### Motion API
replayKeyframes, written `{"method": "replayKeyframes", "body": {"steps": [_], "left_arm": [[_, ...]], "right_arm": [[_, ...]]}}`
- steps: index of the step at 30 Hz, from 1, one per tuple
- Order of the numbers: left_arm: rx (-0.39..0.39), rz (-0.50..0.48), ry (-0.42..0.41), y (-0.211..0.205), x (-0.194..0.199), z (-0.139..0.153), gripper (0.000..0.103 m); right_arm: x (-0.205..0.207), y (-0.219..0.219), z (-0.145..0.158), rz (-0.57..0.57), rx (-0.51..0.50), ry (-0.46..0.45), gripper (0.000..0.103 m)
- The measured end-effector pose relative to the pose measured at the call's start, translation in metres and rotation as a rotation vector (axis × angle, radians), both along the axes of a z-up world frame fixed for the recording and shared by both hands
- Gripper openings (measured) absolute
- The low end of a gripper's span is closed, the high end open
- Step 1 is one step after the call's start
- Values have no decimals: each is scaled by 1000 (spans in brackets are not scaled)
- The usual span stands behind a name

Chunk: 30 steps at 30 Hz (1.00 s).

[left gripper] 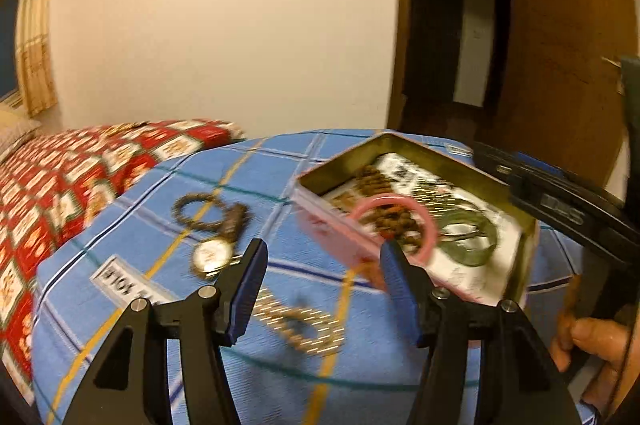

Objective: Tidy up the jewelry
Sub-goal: 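Open both tools to drop the chain and bangle into the tin, then withdraw both tools from the tin toward the pearl necklace and watch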

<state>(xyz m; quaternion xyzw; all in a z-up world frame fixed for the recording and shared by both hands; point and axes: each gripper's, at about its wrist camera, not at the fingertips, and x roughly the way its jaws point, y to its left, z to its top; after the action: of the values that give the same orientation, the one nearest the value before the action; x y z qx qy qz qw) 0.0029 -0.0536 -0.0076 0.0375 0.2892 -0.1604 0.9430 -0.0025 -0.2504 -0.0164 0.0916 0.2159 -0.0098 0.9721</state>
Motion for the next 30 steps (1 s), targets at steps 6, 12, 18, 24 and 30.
{"method": "replayKeyframes", "body": {"steps": [6, 12, 18, 24, 30], "left_arm": [[-2, 79, 18, 31, 6, -2, 59], [-12, 114, 15, 51, 4, -2, 59], [-7, 152, 16, 70, 4, -2, 59], [-31, 227, 24, 103, 7, -1, 59], [-64, 307, 32, 129, 12, 0, 59]], "right_arm": [[-21, 22, 3, 29, -23, -17, 69], [-32, 44, 4, 56, -12, -27, 69], [-36, 68, 2, 113, 3, -18, 68], [-40, 95, 0, 197, -14, -5, 64], [-35, 125, -9, 301, -51, 49, 60]]}}
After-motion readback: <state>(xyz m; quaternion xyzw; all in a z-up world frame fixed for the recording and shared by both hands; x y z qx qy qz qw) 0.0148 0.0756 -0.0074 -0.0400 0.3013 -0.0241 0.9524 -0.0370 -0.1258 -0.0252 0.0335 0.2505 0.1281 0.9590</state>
